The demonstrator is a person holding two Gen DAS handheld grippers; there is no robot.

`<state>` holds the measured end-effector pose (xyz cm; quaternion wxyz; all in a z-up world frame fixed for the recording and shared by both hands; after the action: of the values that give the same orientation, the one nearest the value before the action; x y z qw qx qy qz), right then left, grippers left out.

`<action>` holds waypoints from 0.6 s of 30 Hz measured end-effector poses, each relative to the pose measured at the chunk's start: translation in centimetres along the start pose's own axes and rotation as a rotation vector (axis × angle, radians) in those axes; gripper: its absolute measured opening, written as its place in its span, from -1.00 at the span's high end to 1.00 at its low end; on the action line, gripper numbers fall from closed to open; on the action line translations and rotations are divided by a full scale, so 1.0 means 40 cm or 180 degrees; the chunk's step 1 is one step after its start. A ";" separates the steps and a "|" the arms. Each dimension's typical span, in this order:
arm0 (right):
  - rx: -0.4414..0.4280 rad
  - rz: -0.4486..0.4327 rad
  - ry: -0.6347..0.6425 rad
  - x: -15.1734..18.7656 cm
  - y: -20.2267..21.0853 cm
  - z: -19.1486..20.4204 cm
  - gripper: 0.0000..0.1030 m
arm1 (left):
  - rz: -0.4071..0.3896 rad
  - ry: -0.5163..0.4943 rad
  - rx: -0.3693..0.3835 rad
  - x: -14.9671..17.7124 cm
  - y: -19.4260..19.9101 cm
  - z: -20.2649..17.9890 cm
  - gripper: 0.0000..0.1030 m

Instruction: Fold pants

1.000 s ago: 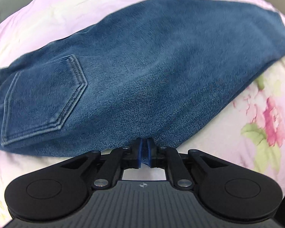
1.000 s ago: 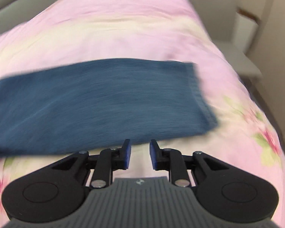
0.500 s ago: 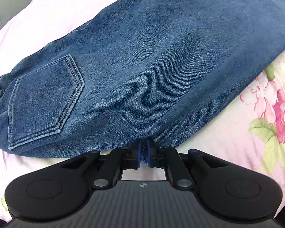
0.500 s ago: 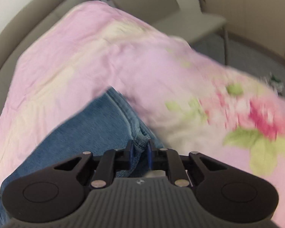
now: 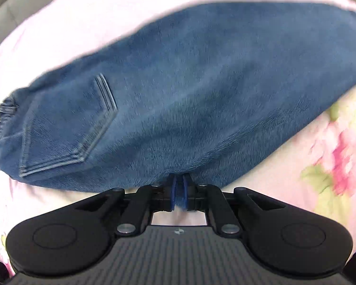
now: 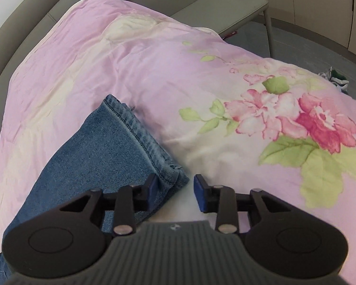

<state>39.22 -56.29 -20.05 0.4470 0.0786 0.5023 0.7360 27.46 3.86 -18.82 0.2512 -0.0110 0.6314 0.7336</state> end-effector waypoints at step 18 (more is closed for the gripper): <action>-0.0253 -0.0154 -0.0336 -0.004 -0.028 0.030 0.67 | -0.0653 0.0206 0.0781 -0.232 -0.004 -0.361 0.80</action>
<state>40.61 -55.49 -20.33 0.4933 0.0873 0.4501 0.7392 31.28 -12.88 -18.79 0.3037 -0.0683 0.7196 0.6207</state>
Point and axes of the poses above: each gripper's, at about its wrist camera, not at the fingertips, and y roughly against the way its jaws point, z to its left, x to its underside, the point moved 10 cm from there along -y, roughly the way its jaws point, and after that the axes turned 6 degrees about -y, right-handed, at the moved point
